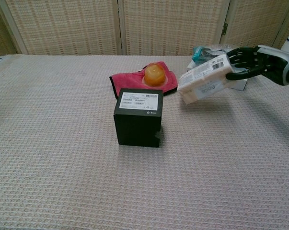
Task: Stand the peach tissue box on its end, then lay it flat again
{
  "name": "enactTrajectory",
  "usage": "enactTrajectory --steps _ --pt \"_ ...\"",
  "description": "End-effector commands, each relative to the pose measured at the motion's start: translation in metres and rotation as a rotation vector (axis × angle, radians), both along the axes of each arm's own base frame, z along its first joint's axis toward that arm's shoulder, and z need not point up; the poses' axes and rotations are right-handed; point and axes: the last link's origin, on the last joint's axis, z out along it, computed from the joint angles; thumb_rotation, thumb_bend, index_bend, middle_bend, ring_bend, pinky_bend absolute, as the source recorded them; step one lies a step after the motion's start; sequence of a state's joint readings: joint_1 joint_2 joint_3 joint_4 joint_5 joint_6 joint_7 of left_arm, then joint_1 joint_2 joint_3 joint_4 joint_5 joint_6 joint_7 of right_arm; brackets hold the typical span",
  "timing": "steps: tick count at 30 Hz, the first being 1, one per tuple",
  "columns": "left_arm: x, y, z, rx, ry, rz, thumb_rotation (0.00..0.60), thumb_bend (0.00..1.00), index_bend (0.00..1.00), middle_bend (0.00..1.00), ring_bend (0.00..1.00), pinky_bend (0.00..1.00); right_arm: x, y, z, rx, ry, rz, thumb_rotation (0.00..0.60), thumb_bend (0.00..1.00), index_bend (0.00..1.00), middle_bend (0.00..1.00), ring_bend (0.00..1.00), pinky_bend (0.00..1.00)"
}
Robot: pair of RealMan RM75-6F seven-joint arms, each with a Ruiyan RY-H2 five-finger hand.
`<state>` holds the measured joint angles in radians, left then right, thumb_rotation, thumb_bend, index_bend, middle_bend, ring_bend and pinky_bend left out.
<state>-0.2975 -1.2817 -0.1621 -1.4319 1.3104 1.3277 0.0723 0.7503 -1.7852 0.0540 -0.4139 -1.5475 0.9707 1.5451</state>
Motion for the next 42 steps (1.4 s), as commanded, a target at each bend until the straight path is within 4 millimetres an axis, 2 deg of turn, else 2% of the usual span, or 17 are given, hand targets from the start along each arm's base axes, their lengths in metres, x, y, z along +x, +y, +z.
enactTrajectory --steps 1,10,12,13,19,24,27,30,32,34,39,42 --pt "0.000 0.000 0.000 -0.002 0.000 0.001 0.600 0.55 0.17 0.00 0.00 0.11 0.000 0.000 -0.002 0.005 0.027 0.015 0.600 0.23 0.42 0.39 0.27 0.00" --pt "0.000 0.000 -0.001 -0.003 0.003 0.001 0.600 0.55 0.17 0.00 0.00 0.11 -0.005 0.000 -0.001 -0.012 0.128 0.028 0.600 0.23 0.42 0.39 0.27 0.00" --pt "0.000 0.000 -0.001 -0.004 0.004 0.002 0.600 0.55 0.17 0.00 0.00 0.11 -0.008 0.001 -0.001 -0.012 0.180 0.033 0.600 0.23 0.42 0.39 0.27 0.00" --pt "0.001 0.000 -0.002 -0.006 0.004 0.000 0.600 0.55 0.17 0.00 0.00 0.11 -0.014 0.001 0.000 0.000 0.262 0.041 0.600 0.23 0.42 0.39 0.27 0.00" --pt "0.001 0.000 -0.003 -0.007 0.005 0.000 0.600 0.55 0.17 0.00 0.00 0.11 -0.018 0.002 0.002 0.060 0.352 0.031 0.600 0.23 0.41 0.39 0.27 0.00" --pt "0.002 -0.001 -0.002 -0.005 0.005 -0.004 0.600 0.55 0.17 0.00 0.00 0.11 -0.022 0.003 0.002 0.118 0.449 0.028 0.600 0.23 0.36 0.39 0.26 0.00" --pt "0.002 0.000 -0.002 -0.006 0.004 -0.002 0.600 0.55 0.17 0.00 0.00 0.11 -0.022 0.004 0.002 0.138 0.505 0.036 0.600 0.23 0.31 0.39 0.21 0.00" --pt "0.002 0.000 -0.003 -0.008 0.004 -0.004 0.600 0.55 0.17 0.00 0.00 0.11 -0.022 0.004 0.002 0.155 0.565 0.040 0.600 0.19 0.19 0.34 0.15 0.00" --pt "0.002 0.000 -0.003 -0.007 0.004 -0.004 0.600 0.55 0.17 0.00 0.00 0.11 -0.020 0.005 0.001 0.167 0.591 0.037 0.600 0.11 0.09 0.26 0.08 0.00" --pt "0.002 0.000 -0.002 -0.007 0.004 -0.004 0.600 0.55 0.17 0.00 0.00 0.11 -0.019 0.005 0.001 0.173 0.609 0.035 0.600 0.05 0.04 0.17 0.02 0.00" --pt "0.002 -0.001 -0.002 -0.005 0.003 -0.002 0.600 0.55 0.17 0.00 0.00 0.11 -0.015 0.007 0.003 0.176 0.649 0.031 0.600 0.00 0.00 0.02 0.00 0.00" --pt "0.001 -0.001 -0.002 -0.008 0.004 0.001 0.600 0.55 0.17 0.00 0.00 0.11 -0.007 0.010 0.012 0.158 0.640 0.049 0.600 0.00 0.00 0.00 0.00 0.00"
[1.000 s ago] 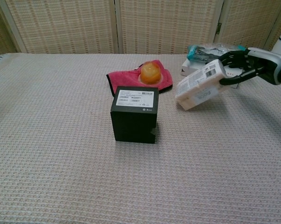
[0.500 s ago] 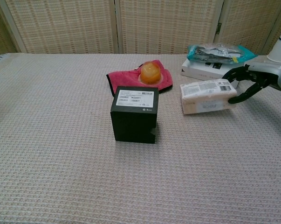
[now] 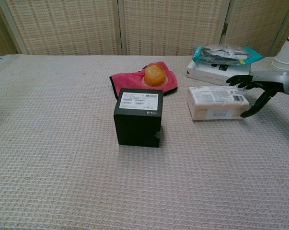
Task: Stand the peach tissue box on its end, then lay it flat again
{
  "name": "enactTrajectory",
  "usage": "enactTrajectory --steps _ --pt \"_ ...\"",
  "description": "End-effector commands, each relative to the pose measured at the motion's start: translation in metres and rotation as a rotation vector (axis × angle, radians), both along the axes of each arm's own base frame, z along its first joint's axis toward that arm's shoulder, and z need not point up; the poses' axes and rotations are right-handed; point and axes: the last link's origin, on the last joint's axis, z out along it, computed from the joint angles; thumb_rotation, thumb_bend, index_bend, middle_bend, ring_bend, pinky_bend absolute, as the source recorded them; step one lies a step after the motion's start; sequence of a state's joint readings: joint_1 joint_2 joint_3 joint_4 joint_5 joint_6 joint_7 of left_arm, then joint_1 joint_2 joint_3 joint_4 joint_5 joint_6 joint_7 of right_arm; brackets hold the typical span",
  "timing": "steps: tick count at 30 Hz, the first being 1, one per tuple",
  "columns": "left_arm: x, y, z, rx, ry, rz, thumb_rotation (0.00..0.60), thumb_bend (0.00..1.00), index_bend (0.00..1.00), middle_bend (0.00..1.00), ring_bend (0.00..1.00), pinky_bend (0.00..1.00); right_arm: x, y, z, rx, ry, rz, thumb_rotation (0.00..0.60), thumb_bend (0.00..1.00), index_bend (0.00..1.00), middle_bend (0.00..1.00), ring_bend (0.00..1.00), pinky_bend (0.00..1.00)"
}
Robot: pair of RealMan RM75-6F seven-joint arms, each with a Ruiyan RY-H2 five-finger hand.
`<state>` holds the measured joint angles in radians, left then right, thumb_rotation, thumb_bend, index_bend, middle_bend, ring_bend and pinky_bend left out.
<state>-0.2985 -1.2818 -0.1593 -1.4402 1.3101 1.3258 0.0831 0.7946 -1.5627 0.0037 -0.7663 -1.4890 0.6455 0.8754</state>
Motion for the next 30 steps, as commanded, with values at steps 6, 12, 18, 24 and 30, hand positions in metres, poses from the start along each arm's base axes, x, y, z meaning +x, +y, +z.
enactTrajectory --steps 6,12,18,24,30 --pt "0.000 0.000 0.002 0.006 -0.005 0.002 0.600 0.55 0.16 0.00 0.00 0.11 0.019 0.028 0.058 -0.086 -0.005 0.084 0.600 0.00 0.00 0.00 0.00 0.00" --pt "0.000 0.000 -0.001 -0.007 -0.001 0.005 0.600 0.55 0.16 0.00 0.00 0.11 0.028 0.103 0.086 -0.519 -0.132 0.225 0.600 0.00 0.06 0.02 0.03 0.00" --pt "0.000 0.001 -0.003 -0.014 0.002 0.005 0.600 0.55 0.16 0.00 0.00 0.11 -0.020 0.166 0.081 -0.462 0.213 0.211 0.600 0.00 0.09 0.07 0.06 0.00" --pt "-0.001 0.001 -0.005 -0.021 0.012 0.008 0.600 0.55 0.16 0.00 0.00 0.11 -0.058 0.183 0.096 -0.459 0.351 0.106 0.600 0.02 0.11 0.07 0.06 0.00" --pt "-0.002 0.003 -0.007 -0.012 0.024 0.012 0.600 0.55 0.16 0.00 0.00 0.11 -0.071 0.183 0.106 -0.431 0.395 0.052 0.600 0.03 0.11 0.07 0.05 0.00"
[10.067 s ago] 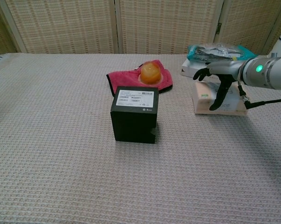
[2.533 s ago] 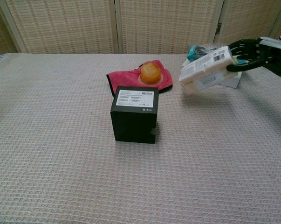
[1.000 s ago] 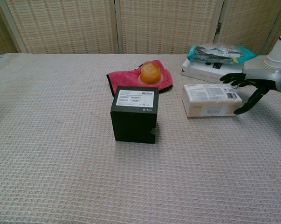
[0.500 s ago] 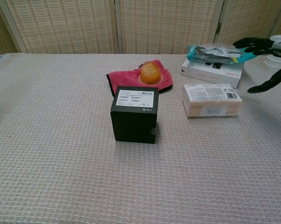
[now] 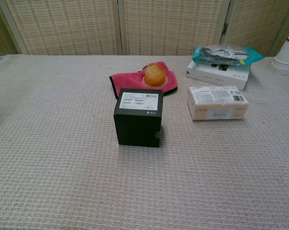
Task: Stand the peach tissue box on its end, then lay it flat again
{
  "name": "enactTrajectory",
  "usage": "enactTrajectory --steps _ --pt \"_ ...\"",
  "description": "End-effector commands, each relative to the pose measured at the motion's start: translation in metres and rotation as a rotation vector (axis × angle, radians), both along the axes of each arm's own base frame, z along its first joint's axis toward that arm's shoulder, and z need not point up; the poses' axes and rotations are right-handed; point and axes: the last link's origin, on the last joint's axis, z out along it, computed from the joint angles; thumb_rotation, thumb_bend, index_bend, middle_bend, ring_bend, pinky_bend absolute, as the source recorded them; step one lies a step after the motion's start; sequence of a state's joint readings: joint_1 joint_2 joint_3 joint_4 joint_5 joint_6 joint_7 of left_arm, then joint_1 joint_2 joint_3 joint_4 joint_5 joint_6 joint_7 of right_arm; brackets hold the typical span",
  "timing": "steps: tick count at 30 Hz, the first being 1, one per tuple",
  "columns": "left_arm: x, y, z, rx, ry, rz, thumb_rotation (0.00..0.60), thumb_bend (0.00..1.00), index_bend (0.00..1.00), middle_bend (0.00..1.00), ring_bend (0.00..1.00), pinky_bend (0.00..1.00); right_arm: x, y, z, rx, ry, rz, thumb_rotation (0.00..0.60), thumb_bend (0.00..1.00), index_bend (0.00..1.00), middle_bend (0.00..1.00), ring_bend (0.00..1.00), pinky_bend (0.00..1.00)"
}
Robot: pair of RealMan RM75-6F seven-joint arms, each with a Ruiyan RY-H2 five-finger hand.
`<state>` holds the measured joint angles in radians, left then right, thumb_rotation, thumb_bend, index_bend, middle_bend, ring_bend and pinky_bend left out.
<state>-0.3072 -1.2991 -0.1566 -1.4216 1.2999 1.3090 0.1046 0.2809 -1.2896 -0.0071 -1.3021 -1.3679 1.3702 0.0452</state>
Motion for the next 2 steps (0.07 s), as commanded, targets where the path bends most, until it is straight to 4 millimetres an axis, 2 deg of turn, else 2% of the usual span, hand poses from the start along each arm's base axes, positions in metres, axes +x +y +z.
enactTrajectory --steps 1,2 --pt "-0.0005 0.0004 -0.0009 0.001 0.006 0.002 0.600 0.55 0.16 0.00 0.00 0.11 -0.0136 0.0080 0.0095 0.012 0.018 -0.071 0.600 0.03 0.11 0.07 0.04 0.00" --pt "-0.0008 0.0005 -0.0016 0.000 0.009 0.004 0.600 0.55 0.16 0.00 0.00 0.11 -0.0129 0.0085 0.0106 0.013 0.015 -0.073 0.600 0.03 0.11 0.07 0.04 0.00"
